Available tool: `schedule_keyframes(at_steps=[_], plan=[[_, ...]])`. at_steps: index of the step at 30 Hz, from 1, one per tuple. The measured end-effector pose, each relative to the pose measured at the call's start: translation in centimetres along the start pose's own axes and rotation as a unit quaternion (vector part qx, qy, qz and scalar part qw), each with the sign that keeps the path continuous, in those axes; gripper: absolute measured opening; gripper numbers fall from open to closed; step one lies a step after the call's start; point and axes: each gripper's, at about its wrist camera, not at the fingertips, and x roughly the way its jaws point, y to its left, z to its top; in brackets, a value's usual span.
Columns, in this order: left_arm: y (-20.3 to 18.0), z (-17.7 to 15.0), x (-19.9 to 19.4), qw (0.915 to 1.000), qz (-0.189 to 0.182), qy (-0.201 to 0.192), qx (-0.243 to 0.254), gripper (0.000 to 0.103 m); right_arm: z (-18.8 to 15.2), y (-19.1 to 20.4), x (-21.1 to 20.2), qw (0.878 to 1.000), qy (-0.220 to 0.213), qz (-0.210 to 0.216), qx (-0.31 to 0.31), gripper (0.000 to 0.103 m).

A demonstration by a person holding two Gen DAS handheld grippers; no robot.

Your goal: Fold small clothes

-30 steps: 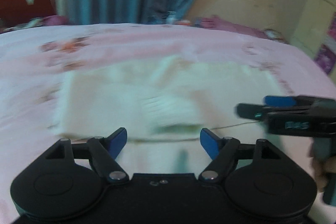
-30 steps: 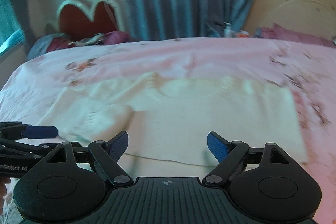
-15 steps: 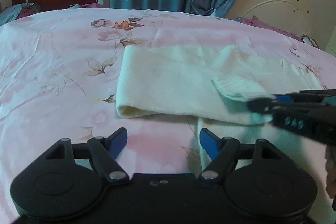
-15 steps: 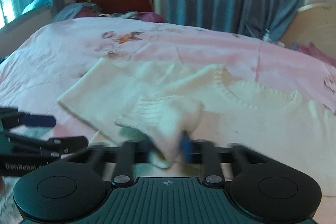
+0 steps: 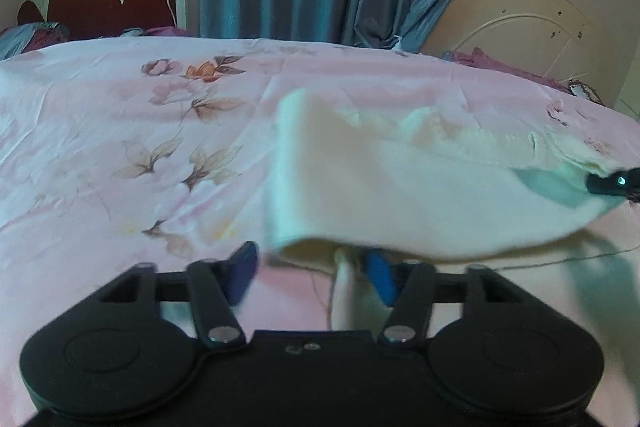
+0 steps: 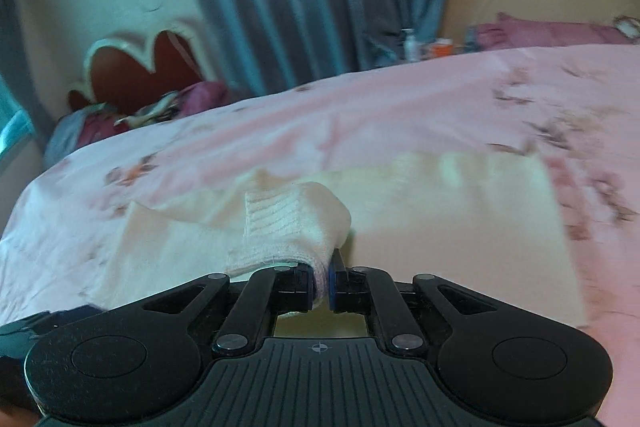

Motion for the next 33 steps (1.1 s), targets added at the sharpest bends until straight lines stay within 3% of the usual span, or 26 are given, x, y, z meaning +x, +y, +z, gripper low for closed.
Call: schedule_keyframes(at_steps=[5, 7, 9, 15, 22, 25, 27, 33], plan=[[-0.5, -0.1, -0.1, 0.9999, 0.004, -0.010, 0.007, 0.051, 0.1, -3.3, -0.5, 0.999, 0.011, -0.012, 0.038, 0.006], [-0.6, -0.1, -0.2, 0.9998, -0.001, -0.019, 0.004, 0.026, -0.1, -4.0, -0.2, 0.998, 0.013, -0.018, 0.051, 0.006], [-0.9, -0.2, -0.3, 0.9996, 0.003, -0.027, 0.012, 0.010, -0.2, -5.3, -0.7, 0.997, 0.009, -0.024, 0.074, 0.006], [-0.9, -0.3, -0.2, 0.9994, -0.003, -0.026, 0.021, 0.007, -0.7, -8.0, -1.7, 0.992, 0.005, -0.069, 0.108, 0.007], [-1.2, -0.4, -0.1, 0.9989, 0.002, -0.026, 0.039, 0.007, -0.6, -8.7, -1.8, 0.992, 0.009, -0.068, 0.104, 0.006], [-1.3, -0.5, -0.4, 0.9985, 0.002, -0.027, 0.047, 0.007, -0.8, -8.3, -2.5, 0.993, -0.011, -0.097, 0.069, 0.006], [-1.5, -0.6, -0.5, 0.9982, 0.002, -0.026, 0.054, 0.007, -0.9, -8.3, -1.8, 0.991, 0.005, -0.125, 0.039, 0.005], [-1.2, -0.5, -0.4, 0.9986, -0.002, -0.015, 0.051, 0.007, -1.5, -7.7, -1.9, 0.990, 0.013, -0.143, 0.000, 0.005]])
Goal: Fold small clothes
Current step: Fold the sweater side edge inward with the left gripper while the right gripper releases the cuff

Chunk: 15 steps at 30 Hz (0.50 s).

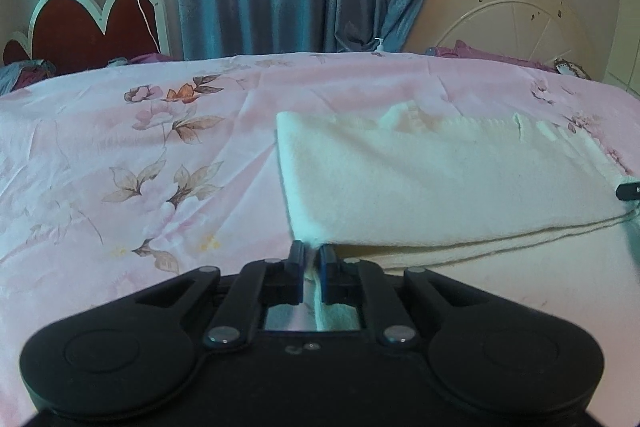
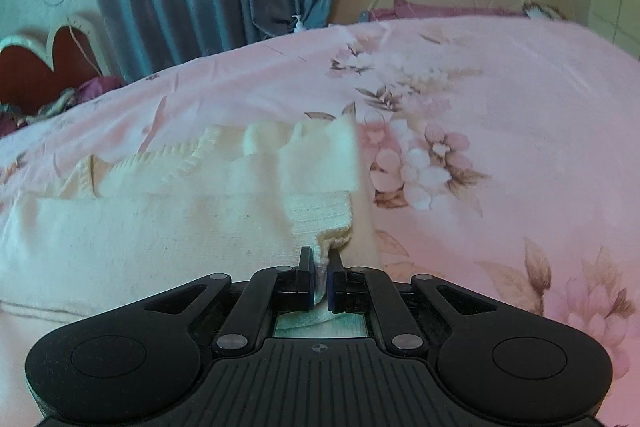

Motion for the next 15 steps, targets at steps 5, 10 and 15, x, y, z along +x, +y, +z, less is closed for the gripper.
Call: schedule_keyframes(at_steps=[5, 10, 15], plan=[[0.7, 0.4, -1.2, 0.9995, -0.015, 0.012, -0.023, 0.018, 0.1, -0.2, -0.9, 0.999, -0.021, -0.033, -0.008, 0.005], [0.5, 1.4, -2.4, 0.9995, -0.008, 0.011, -0.029, 0.025, 1.4, -0.9, -2.5, 0.998, -0.053, -0.022, 0.017, 0.005], [-0.4, 2.9, -2.7, 0.9994, -0.020, -0.003, -0.029, 0.028, 2.5, 0.6, -2.0, 0.999, -0.048, 0.008, 0.004, 0.005]])
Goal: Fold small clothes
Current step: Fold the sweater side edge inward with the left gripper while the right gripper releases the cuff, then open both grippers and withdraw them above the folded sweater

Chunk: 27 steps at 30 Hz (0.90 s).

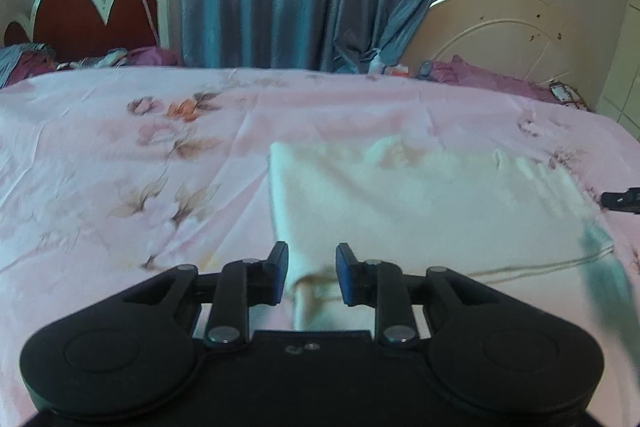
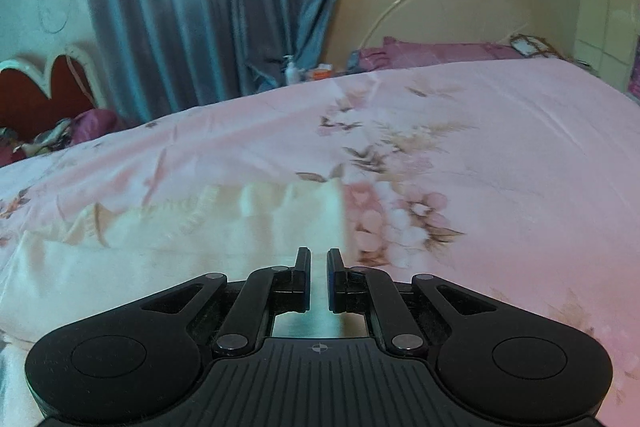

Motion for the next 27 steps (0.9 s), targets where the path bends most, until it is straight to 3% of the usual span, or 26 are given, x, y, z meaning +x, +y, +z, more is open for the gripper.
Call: schedule_keyframes(at_steps=[7, 9, 10, 11, 14, 15, 17, 18, 22, 27], plan=[[-1.9, 1.4, 2.0, 0.9998, -0.010, 0.006, 0.017, 0.040, 0.6, 2.6, 2.0, 0.999, 0.020, 0.036, -0.027, 0.007], [-2.3, 1.7, 2.9, 0.9996, -0.010, 0.009, 0.026, 0.042, 0.7, 3.2, 2.6, 0.998, 0.026, 0.041, -0.035, 0.028], [-2.5, 1.7, 3.3, 0.9995, -0.009, 0.010, 0.029, 0.044, 0.8, 3.6, 2.9, 0.998, 0.024, 0.041, -0.040, 0.057], [-2.6, 1.8, 3.7, 0.9995, -0.010, 0.012, 0.029, 0.045, 0.8, 3.9, 3.0, 0.998, 0.017, 0.039, -0.047, 0.065], [-2.5, 2.0, 5.2, 0.9995, -0.012, 0.020, 0.021, 0.046, 0.8, 4.6, 3.7, 0.997, 0.016, 0.040, -0.062, 0.061], [-2.4, 2.1, 5.7, 0.9995, -0.012, 0.023, 0.019, 0.046, 0.9, 4.7, 4.0, 0.997, 0.020, 0.042, -0.062, 0.056], [-2.3, 2.3, 6.8, 0.9995, -0.008, 0.026, 0.017, 0.046, 0.9, 5.2, 4.7, 0.996, 0.027, 0.043, -0.071, 0.035], [-2.3, 2.4, 7.3, 0.9995, -0.007, 0.028, 0.016, 0.046, 0.9, 5.4, 4.9, 0.996, 0.028, 0.046, -0.075, 0.032], [-2.0, 2.6, 8.9, 0.9993, 0.005, 0.029, 0.024, 0.048, 0.4, 6.0, 6.1, 0.993, 0.037, 0.052, -0.095, 0.031], [-1.0, 2.6, 9.8, 0.9993, 0.022, 0.021, 0.024, 0.049, 0.3, 3.9, 8.1, 0.996, 0.042, 0.008, -0.084, 0.031]])
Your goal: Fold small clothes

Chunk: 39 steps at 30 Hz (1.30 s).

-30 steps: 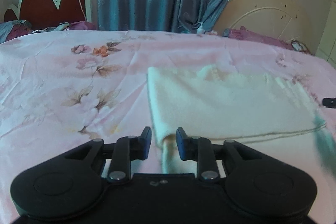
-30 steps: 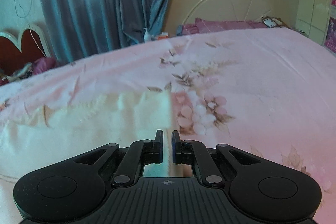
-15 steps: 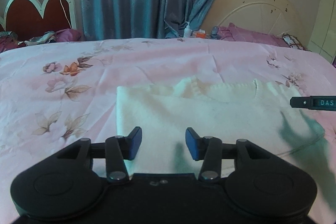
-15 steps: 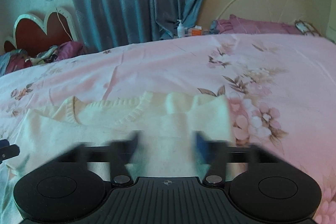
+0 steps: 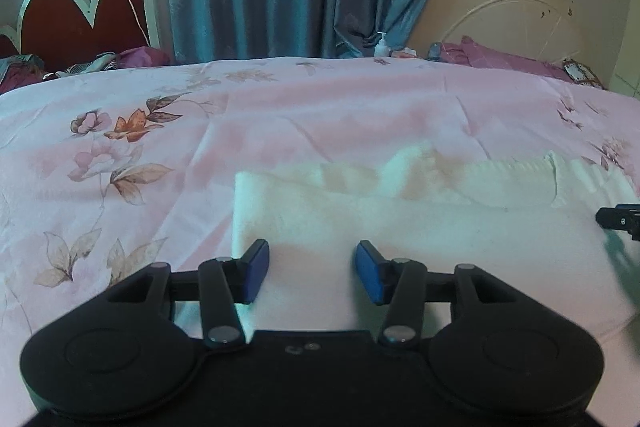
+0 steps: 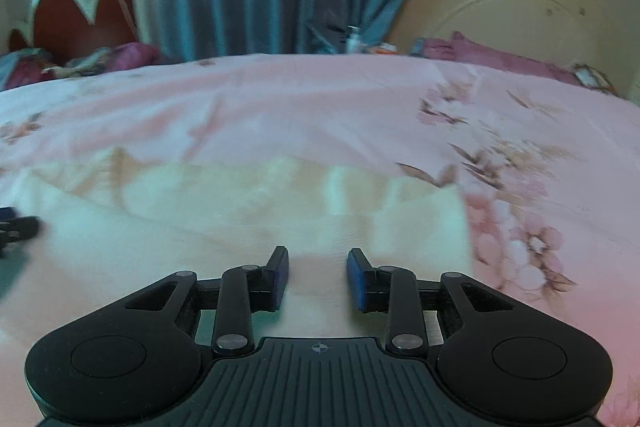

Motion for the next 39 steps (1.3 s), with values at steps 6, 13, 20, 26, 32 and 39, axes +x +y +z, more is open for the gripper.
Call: schedule_keyframes(at_steps=[6, 13, 20, 26, 32, 39], plan=[[-0.3, 0.2, -0.4, 1.0000, 0.005, -0.003, -0.006, 0.046, 0.3, -0.8, -1.2, 1.000, -0.017, 0.011, 0.018, 0.031], [-0.5, -0.2, -0.5, 0.9998, 0.012, -0.002, 0.016, 0.049, -0.1, -1.1, -1.1, 1.000, -0.004, 0.000, 0.016, 0.031], [-0.9, -0.3, -2.7, 0.9999, 0.003, -0.006, 0.009, 0.047, -0.8, -0.7, -3.8, 1.000, -0.017, 0.023, 0.001, 0.031], [-2.6, -1.6, -4.7, 0.9996, -0.022, -0.007, 0.016, 0.047, -1.9, -0.4, -4.8, 0.999, -0.006, 0.034, 0.006, 0.031], [-3.7, -3.6, -5.1, 0.9990, -0.026, 0.003, 0.036, 0.047, -3.4, 0.4, -5.5, 0.999, 0.007, 0.034, -0.015, 0.031], [-3.3, -4.6, -5.6, 0.9985, -0.010, -0.005, 0.054, 0.051, -4.7, -1.6, -6.1, 1.000, 0.002, -0.014, -0.014, 0.031]])
